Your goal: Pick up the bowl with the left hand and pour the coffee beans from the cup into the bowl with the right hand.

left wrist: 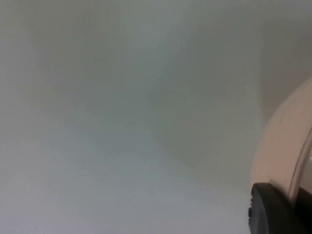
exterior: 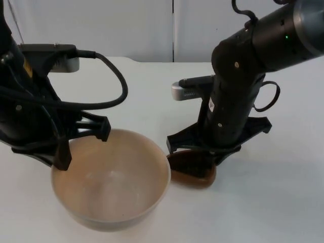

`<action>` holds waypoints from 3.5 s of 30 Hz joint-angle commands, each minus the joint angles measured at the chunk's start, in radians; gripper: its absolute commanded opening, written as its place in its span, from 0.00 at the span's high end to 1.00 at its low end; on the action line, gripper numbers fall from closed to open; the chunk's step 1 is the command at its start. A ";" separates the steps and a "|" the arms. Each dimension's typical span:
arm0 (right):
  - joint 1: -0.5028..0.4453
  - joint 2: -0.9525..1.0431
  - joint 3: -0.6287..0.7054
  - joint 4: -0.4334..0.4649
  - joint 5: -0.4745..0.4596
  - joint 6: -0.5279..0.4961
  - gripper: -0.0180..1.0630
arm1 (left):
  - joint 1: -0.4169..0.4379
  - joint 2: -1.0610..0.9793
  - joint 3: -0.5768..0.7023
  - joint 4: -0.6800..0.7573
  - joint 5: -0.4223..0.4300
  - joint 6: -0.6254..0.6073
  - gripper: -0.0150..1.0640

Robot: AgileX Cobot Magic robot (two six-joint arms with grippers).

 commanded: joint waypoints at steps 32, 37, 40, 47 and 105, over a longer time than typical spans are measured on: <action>-0.014 -0.516 0.000 -0.128 0.437 -0.252 0.98 | -0.006 -0.008 0.003 -0.016 -0.029 -0.031 0.99; -0.014 -0.522 0.000 -0.124 0.479 -0.282 0.98 | -0.006 -0.008 0.003 -0.018 -0.032 -0.033 0.99; 0.001 -0.522 0.000 -0.121 0.485 -0.287 0.98 | -0.006 -0.008 0.003 -0.020 -0.034 -0.033 0.99; 0.048 -0.522 0.000 -0.121 0.480 -0.287 0.98 | -0.006 -0.008 0.003 -0.027 -0.034 -0.033 0.99; 0.399 -0.294 -0.341 -0.613 0.547 -0.381 0.98 | -0.006 -0.008 0.003 -0.042 -0.042 -0.033 0.99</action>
